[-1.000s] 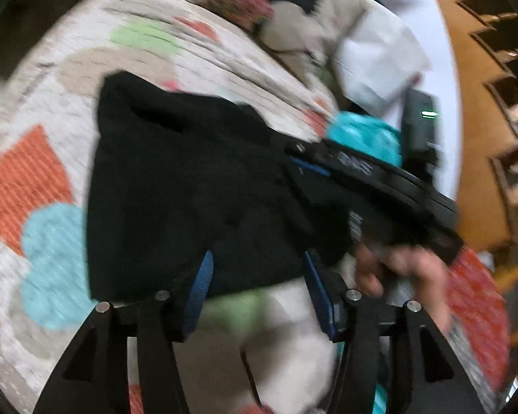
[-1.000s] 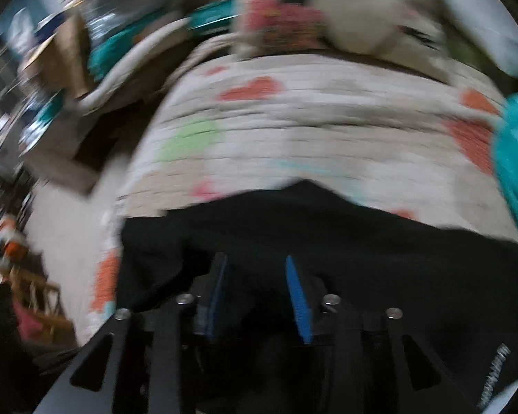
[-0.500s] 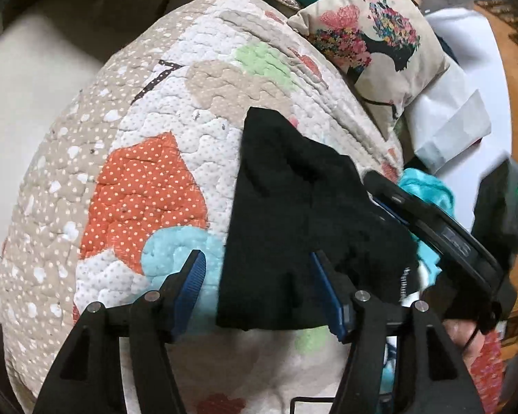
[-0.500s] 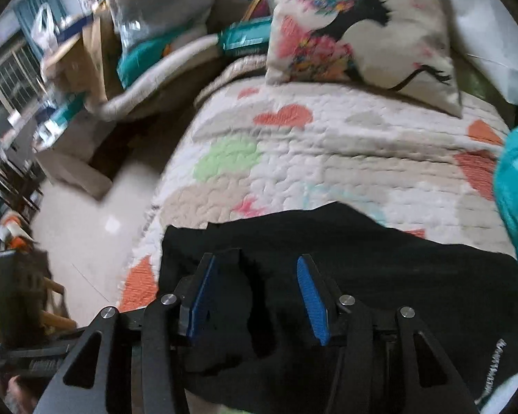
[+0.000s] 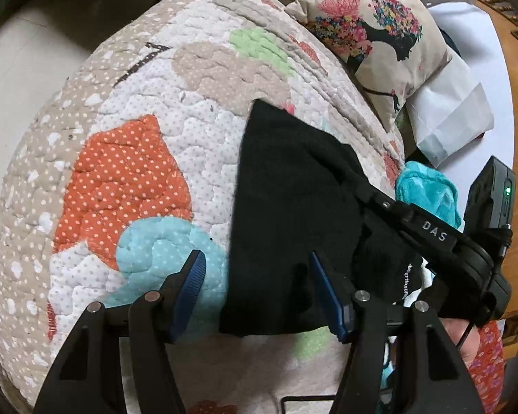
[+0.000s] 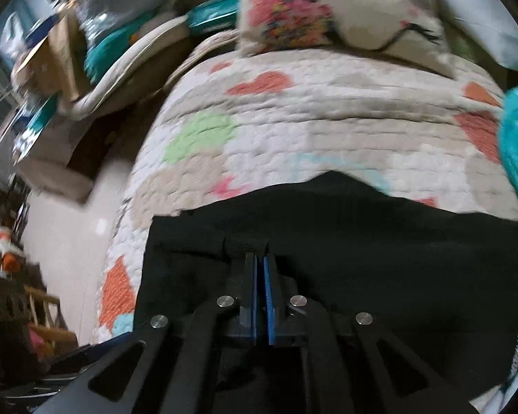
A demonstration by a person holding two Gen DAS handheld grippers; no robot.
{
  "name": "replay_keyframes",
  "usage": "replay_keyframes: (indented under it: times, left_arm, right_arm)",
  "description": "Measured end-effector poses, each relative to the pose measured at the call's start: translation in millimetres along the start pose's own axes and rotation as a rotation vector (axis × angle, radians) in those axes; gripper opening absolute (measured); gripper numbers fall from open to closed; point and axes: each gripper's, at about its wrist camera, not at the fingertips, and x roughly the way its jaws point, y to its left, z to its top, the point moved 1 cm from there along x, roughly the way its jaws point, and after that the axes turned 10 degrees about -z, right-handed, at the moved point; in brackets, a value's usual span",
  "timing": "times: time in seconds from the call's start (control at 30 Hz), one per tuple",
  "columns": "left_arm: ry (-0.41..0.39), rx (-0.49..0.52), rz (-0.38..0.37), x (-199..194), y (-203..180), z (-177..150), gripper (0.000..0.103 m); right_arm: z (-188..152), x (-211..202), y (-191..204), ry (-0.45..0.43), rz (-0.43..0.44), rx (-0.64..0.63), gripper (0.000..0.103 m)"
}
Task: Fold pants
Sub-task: 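Hold the pants with the right gripper while the left gripper presses the fold down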
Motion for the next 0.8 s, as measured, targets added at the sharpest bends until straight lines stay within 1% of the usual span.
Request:
replay_keyframes:
  times: [0.07, 0.13, 0.2, 0.23, 0.27, 0.3, 0.33, 0.37, 0.4, 0.43, 0.47, 0.5, 0.57, 0.6, 0.63, 0.7, 0.73, 0.8]
  left_arm:
    - [0.008, 0.019, 0.008, 5, -3, -3, 0.061]
    - [0.013, 0.042, 0.016, 8, -5, -5, 0.061]
    - [0.013, 0.075, 0.028, 12, -10, -9, 0.061]
    - [0.015, 0.092, 0.036, 14, -12, -10, 0.061]
    - [0.019, 0.109, 0.043, 16, -14, -12, 0.061]
    - [0.024, 0.124, 0.044, 17, -16, -15, 0.061]
    - [0.033, 0.136, 0.046, 19, -19, -17, 0.057]
    - [0.038, 0.146, 0.055, 20, -20, -18, 0.038]
    - [0.045, 0.157, 0.072, 21, -21, -19, 0.018]
    - [0.047, 0.161, 0.086, 21, -21, -20, 0.015]
    - [0.041, 0.147, 0.078, 20, -19, -20, 0.014]
    - [0.037, 0.119, 0.062, 19, -16, -19, 0.013]
    - [0.031, 0.083, 0.052, 17, -11, -17, 0.012]
    - [0.03, 0.069, 0.047, 16, -8, -17, 0.012]
    - [0.028, 0.059, 0.046, 15, -7, -17, 0.012]
    - [0.022, 0.058, 0.054, 14, -8, -18, 0.012]
    - [0.019, 0.06, 0.059, 14, -8, -19, 0.012]
    - [0.015, 0.064, 0.071, 13, -9, -21, 0.012]
  right_arm:
    - [-5, 6, -15, 0.033, -0.026, 0.031, 0.005]
    - [-9, 15, -22, 0.079, -0.054, 0.034, 0.006]
    - [-9, 15, -24, 0.086, -0.07, 0.043, 0.02]
    - [-7, 12, -26, 0.081, -0.09, 0.055, 0.034]
    - [-3, 5, -26, 0.054, -0.101, 0.072, 0.041]
    - [0, -3, -25, 0.027, -0.096, 0.076, 0.042]
    - [6, -9, -21, 0.002, -0.083, 0.069, 0.046]
    - [11, -13, -16, -0.014, -0.069, 0.055, 0.05]
    - [16, -16, -8, -0.026, -0.051, 0.031, 0.051]
    - [21, -18, 1, -0.03, -0.027, 0.002, 0.054]
    - [25, -18, 13, -0.026, 0.012, -0.03, 0.056]
    - [30, -15, 24, -0.01, 0.056, -0.06, 0.058]
    - [37, -4, 45, 0.027, 0.098, -0.117, 0.06]
    - [39, 2, 56, 0.042, 0.096, -0.153, 0.06]
    - [42, 11, 70, 0.061, 0.077, -0.2, 0.06]
    - [43, 22, 90, 0.086, 0.042, -0.254, 0.06]
    - [44, 31, 103, 0.107, 0.012, -0.289, 0.06]
    - [43, 49, 121, 0.15, -0.088, -0.353, 0.059]
